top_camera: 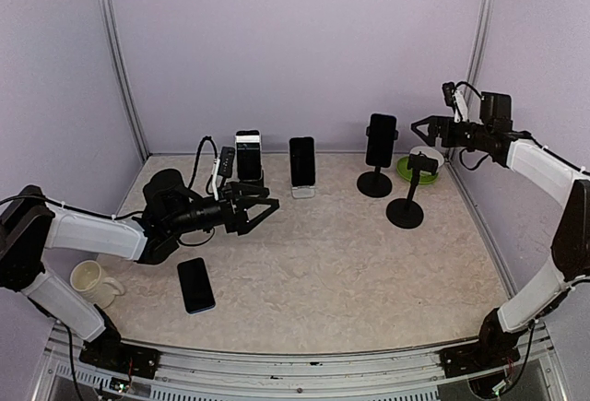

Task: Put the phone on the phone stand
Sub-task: Move the phone stand to the center of the board.

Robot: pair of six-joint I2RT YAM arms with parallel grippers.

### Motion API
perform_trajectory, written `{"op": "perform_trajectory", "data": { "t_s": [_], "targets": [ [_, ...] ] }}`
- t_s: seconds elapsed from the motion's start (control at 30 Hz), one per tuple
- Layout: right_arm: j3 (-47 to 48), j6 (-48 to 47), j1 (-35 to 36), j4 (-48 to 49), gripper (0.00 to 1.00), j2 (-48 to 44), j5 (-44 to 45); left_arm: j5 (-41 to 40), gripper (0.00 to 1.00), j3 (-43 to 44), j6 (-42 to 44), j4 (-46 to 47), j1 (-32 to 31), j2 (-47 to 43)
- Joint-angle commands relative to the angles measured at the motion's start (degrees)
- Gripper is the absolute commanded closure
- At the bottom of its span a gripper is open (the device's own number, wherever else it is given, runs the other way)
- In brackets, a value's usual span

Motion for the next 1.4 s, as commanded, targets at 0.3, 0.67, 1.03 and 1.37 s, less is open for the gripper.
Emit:
{"op": "perform_trajectory", "data": {
  "t_s": [0.3,0.67,1.03,1.37],
  "targets": [
    [-10.30,4.77,2.00,0.09,0.02,-10.05,14.72,-0.34,0.01,-1.16,-1.13,3.79,-0.44,0.75],
    [-15.05,6.31,6.46,-4.12,0.07,-16.71,21.24,-0.41,0.01,-1.59,-1.42,4.50,-0.53,0.87],
    [-19.56,7.39,9.20,-6.06,0.19,-19.02,23.85,-1.37,0.01,-2.23,-2.52,5.35,-0.61,0.24],
    [-21.40,7.63,9.36,-5.30,0.29,-18.62,28.57,-1.90,0.01,-2.45,-2.57,4.95,-0.66,-0.24]
  ]
}}
